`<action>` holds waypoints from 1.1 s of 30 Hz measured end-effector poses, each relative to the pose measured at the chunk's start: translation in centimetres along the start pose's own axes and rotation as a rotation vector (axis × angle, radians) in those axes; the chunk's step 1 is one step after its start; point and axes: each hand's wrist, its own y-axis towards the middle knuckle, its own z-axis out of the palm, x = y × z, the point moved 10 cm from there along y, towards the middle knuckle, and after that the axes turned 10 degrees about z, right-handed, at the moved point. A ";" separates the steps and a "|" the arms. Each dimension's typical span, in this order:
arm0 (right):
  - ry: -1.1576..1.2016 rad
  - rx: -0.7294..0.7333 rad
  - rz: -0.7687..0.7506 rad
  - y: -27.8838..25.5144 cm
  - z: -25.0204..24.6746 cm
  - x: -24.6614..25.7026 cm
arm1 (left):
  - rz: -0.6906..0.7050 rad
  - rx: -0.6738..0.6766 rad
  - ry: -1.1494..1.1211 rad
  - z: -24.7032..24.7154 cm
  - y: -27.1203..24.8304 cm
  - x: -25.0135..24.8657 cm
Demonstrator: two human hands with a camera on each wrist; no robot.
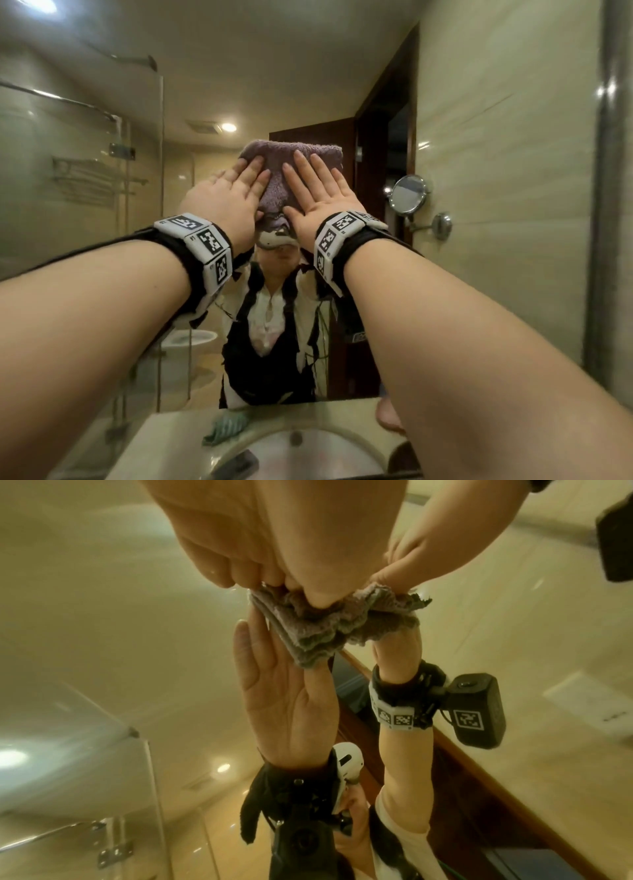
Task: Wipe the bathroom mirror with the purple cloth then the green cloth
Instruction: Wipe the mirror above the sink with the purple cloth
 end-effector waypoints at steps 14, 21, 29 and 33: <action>0.003 -0.063 0.033 -0.3 -1.0 -15.4 | -0.013 -0.070 -0.001 -7.0 7.4 -11.6; -0.091 0.067 0.168 -2.1 0.1 -27.5 | 0.102 -0.111 0.014 -11.8 11.9 -21.7; -0.194 0.171 0.373 -4.9 0.4 -39.7 | 0.216 -0.143 -0.085 -16.9 17.9 -32.5; -0.202 0.202 0.438 -5.5 0.7 -42.5 | 0.235 -0.153 -0.106 -17.7 19.8 -35.1</action>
